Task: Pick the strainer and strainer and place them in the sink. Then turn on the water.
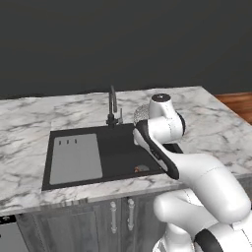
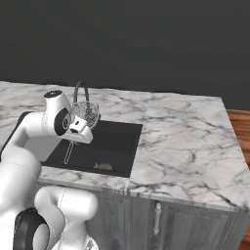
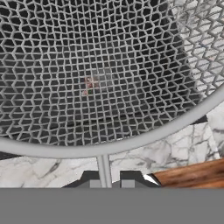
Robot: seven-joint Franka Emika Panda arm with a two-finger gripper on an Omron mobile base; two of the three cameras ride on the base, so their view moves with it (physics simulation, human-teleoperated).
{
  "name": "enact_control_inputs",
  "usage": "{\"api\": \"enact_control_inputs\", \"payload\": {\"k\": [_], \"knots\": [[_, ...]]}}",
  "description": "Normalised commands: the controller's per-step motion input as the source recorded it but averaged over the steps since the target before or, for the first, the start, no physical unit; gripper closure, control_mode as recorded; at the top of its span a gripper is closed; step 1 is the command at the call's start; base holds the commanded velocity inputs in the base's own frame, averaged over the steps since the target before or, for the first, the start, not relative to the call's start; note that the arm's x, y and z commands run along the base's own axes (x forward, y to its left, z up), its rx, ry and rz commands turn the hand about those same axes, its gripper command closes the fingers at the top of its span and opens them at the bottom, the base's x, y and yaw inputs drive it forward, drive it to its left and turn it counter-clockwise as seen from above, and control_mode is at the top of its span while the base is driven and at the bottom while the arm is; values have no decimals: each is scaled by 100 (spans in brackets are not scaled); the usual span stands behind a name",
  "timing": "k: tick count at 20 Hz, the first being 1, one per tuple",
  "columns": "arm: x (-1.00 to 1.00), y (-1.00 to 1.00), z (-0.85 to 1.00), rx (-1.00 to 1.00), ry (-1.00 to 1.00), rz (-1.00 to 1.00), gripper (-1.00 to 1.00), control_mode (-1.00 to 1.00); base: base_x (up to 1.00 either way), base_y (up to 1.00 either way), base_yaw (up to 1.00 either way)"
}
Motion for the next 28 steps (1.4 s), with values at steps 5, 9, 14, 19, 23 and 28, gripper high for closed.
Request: {"api": "enact_control_inputs", "payload": {"k": [5,9,14,19,23,28], "knots": [[0,0,0,0,0,0,100,100,15,7,0],[0,0,0,0,0,0,100,100,25,-1,0],[0,0,0,0,0,0,100,100,50,-1,0],[0,0,0,0,0,0,100,100,86,-5,-2],[0,0,0,0,0,0,100,100,60,-2,-3],[0,0,0,0,0,0,100,100,4,0,0]]}}
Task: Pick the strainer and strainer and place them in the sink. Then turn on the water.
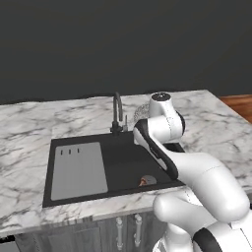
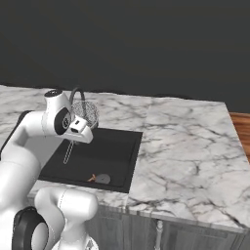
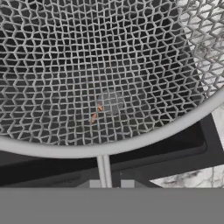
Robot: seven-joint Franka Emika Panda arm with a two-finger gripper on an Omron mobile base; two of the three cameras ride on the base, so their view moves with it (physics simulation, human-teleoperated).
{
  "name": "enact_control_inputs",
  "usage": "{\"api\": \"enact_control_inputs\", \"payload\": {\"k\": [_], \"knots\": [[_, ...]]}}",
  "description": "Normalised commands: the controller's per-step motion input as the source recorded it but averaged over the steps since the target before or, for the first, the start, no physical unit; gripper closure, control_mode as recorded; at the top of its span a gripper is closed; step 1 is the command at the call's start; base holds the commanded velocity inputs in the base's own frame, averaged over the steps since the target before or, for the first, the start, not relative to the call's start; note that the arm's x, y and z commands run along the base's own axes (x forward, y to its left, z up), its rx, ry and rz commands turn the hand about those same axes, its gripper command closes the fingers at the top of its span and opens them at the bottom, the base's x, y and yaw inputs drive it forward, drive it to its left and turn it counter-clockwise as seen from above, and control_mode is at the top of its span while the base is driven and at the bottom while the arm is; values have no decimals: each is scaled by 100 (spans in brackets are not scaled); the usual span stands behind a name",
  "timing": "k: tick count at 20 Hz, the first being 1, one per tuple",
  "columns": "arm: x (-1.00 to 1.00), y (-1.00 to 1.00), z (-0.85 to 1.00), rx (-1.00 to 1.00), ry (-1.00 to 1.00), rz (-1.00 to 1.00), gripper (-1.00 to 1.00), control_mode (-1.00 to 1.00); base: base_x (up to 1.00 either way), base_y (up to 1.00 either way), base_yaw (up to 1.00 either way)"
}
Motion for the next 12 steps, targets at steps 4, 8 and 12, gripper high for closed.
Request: {"api": "enact_control_inputs", "payload": {"k": [4,8,12], "knots": [[0,0,0,0,0,0,100,100,0,0,0],[0,0,0,0,0,0,100,100,0,-5,0],[6,-6,-41,4,0,0,100,-100,0,0,0]]}}
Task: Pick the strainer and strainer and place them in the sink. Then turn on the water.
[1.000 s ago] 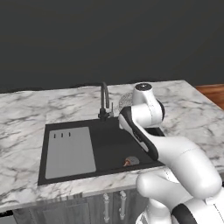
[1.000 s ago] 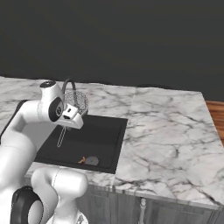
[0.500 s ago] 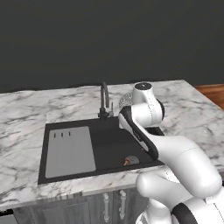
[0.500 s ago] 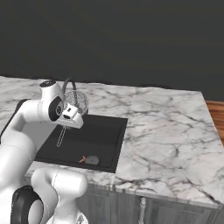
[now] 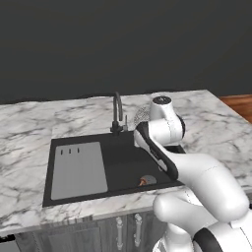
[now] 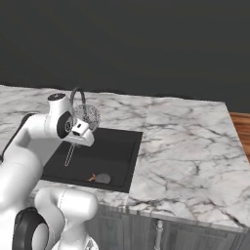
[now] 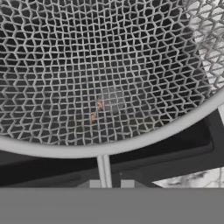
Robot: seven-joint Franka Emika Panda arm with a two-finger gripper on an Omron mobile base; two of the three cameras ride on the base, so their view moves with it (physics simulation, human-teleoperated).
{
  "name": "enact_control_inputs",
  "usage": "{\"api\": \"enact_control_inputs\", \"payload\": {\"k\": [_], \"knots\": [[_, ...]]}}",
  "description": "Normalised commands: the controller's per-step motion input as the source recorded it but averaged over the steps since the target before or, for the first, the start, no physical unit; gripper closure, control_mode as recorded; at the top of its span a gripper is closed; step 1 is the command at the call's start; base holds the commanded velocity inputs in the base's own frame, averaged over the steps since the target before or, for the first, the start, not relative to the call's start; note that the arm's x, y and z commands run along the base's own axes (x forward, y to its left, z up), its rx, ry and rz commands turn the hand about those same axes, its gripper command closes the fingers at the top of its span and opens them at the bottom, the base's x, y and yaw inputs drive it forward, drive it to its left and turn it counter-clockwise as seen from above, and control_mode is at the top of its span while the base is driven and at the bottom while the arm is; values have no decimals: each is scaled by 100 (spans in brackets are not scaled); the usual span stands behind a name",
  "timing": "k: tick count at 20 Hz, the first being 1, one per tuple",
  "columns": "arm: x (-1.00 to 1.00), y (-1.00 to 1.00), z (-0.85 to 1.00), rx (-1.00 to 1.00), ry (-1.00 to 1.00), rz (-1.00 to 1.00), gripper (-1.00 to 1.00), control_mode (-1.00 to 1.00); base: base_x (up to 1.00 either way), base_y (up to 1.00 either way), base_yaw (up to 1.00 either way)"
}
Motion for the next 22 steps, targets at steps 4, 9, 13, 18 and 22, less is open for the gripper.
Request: {"api": "enact_control_inputs", "payload": {"k": [4,9,13,18,22], "knots": [[2,-13,-47,3,4,0,100,-100,0,0,0],[2,-13,-34,3,4,0,100,-100,0,0,0],[18,-4,-17,0,4,1,100,-100,0,0,0],[19,-8,-17,0,1,7,100,-100,0,0,0],[20,-3,-20,0,1,14,100,-100,0,0,0]]}}
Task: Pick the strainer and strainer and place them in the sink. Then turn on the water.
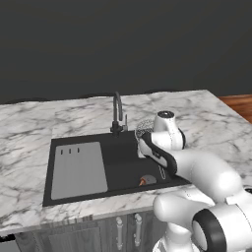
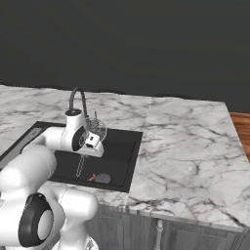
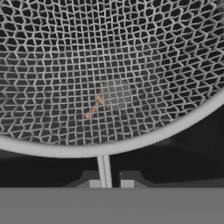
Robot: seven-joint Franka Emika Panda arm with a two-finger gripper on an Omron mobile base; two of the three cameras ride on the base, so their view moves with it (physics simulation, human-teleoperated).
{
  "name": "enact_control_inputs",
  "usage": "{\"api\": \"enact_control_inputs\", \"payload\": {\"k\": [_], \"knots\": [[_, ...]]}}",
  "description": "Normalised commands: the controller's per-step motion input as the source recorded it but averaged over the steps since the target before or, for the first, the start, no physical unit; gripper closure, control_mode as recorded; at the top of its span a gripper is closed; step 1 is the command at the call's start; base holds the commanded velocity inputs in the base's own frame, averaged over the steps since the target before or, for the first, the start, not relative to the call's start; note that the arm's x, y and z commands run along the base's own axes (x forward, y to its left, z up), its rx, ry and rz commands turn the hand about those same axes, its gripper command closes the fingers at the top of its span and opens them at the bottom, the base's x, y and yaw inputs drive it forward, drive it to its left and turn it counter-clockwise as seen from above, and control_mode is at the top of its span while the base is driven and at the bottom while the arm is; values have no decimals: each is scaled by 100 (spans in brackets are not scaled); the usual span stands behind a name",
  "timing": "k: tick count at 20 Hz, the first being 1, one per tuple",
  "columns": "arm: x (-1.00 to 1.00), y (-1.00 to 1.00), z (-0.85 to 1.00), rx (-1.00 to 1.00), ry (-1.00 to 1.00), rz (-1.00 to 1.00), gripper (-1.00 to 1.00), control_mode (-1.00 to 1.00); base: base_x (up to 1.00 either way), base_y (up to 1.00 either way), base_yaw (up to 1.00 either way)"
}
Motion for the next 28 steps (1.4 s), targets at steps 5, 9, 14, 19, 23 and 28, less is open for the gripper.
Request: {"api": "enact_control_inputs", "payload": {"k": [5,9,14,19,23,28], "knots": [[21,-1,-16,0,0,15,100,-100,0,0,0],[21,0,-3,0,0,15,100,-100,0,0,0],[18,0,0,-3,1,15,100,-100,0,0,0],[18,0,0,-7,0,17,100,-100,0,0,0],[21,0,0,-15,0,18,100,-100,0,0,0],[10,-5,-2,-15,4,20,100,-100,0,0,0]]}}
